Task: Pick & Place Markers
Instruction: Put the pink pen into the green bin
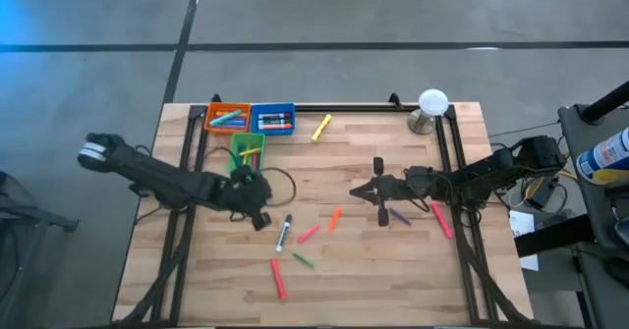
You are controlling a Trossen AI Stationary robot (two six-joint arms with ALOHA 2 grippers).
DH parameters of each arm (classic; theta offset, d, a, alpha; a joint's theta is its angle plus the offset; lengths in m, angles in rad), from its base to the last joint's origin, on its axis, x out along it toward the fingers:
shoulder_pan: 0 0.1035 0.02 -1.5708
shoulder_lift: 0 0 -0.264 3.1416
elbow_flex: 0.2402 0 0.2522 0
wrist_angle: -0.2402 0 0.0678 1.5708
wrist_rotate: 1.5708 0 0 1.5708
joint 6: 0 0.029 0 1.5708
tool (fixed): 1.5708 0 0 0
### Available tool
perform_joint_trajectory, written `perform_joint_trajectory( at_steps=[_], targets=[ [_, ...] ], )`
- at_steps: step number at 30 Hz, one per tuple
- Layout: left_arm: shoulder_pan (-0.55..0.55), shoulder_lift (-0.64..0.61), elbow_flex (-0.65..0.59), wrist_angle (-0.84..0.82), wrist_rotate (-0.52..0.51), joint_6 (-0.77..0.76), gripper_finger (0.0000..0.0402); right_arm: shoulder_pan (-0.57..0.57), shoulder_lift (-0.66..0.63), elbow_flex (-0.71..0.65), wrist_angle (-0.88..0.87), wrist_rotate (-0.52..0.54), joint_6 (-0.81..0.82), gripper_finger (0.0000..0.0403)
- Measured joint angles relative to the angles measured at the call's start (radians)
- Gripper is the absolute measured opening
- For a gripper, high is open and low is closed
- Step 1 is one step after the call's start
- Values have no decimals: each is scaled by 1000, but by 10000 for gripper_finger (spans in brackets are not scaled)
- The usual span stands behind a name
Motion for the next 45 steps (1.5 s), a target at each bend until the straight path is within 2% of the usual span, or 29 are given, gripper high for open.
perform_joint_trajectory(
  at_steps=[4,7,9,12,16,21,33,36,40,43,45],
  targets=[
    [-44,145,79,25,28,-9,34,0,0,0,-1,0,-2,13],
    [-61,263,154,47,132,-29,69,0,0,0,-3,0,-1,13],
    [-73,341,210,60,166,-34,91,0,0,0,-5,0,-1,13],
    [-90,439,288,49,166,-27,114,0,0,0,-15,0,1,13],
    [-99,544,376,48,156,-11,123,0,0,0,-24,0,1,13],
    [-95,633,451,-2,116,8,124,0,0,0,-24,0,1,13],
    [-91,696,455,5,177,24,121,0,0,0,-43,-1,18,13],
    [-91,712,458,6,186,37,105,0,0,0,-53,0,19,13],
    [-92,713,459,-1,189,68,64,0,0,0,-53,0,9,13],
    [-88,682,454,-34,195,84,32,0,0,0,-53,0,5,13],
    [-83,644,451,-85,178,83,28,1,0,0,-53,0,6,13]
  ],
)
